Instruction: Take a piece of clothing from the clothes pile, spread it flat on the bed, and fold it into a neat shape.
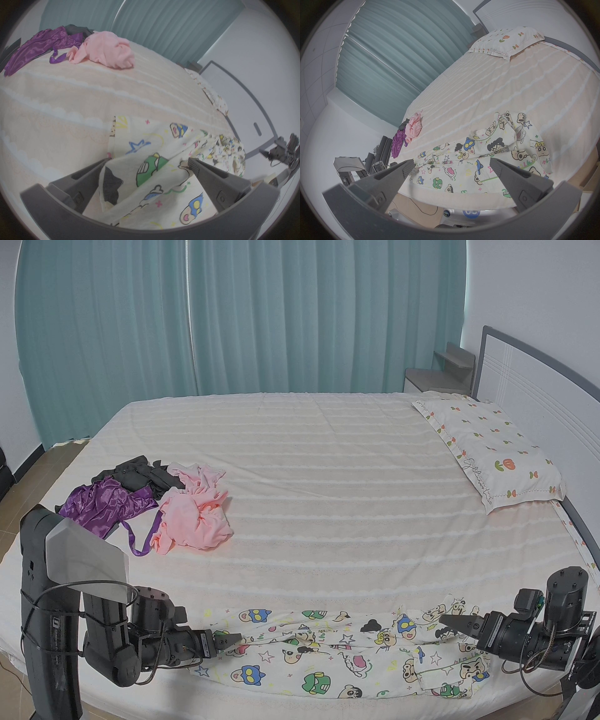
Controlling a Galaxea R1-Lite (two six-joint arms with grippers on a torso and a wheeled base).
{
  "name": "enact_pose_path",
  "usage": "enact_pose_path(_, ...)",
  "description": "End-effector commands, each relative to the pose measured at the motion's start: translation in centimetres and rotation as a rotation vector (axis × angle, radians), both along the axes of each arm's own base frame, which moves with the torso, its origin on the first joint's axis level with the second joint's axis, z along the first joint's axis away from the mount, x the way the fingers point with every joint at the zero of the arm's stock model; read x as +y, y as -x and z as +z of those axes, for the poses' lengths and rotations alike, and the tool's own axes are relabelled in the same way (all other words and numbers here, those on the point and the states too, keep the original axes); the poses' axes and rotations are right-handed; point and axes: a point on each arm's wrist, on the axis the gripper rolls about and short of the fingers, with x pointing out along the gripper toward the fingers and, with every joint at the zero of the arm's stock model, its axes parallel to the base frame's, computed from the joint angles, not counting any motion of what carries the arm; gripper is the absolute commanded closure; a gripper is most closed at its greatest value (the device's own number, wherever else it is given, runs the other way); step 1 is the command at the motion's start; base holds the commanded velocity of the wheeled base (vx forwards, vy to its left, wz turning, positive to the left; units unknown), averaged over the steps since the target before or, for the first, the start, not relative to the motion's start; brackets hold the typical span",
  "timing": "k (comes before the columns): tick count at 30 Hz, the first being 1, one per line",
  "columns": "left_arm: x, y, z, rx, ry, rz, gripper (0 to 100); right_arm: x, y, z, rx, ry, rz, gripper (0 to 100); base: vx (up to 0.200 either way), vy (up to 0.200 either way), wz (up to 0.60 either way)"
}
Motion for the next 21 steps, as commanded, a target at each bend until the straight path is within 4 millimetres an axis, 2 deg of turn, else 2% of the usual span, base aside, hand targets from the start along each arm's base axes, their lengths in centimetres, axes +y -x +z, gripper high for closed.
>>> enact_pose_path(1, -0.3, -0.1, -0.5, -0.002, -0.04, -0.023, 0, 0.0, 0.0, 0.0, -0.002, -0.001, 0.002, 0, 0.0, 0.0, 0.0)
enact_pose_path(7, -0.5, -0.2, -0.7, 0.003, -0.079, -0.047, 0, 0.0, 0.0, 0.0, -0.003, 0.0, 0.001, 0, 0.0, 0.0, 0.0)
enact_pose_path(14, -1.1, -1.2, -0.9, 0.006, -0.136, -0.043, 0, 0.0, 0.0, 0.1, -0.004, -0.001, 0.001, 0, 0.0, 0.0, 0.0)
enact_pose_path(15, -1.1, -1.2, -1.0, 0.007, -0.14, -0.046, 100, 0.0, 0.0, 0.1, -0.004, -0.001, -0.001, 0, 0.0, 0.0, 0.0)
enact_pose_path(21, -1.8, -2.3, -1.1, 0.001, -0.202, -0.059, 100, 0.0, 0.0, 0.1, -0.006, -0.001, -0.003, 0, 0.0, 0.0, 0.0)
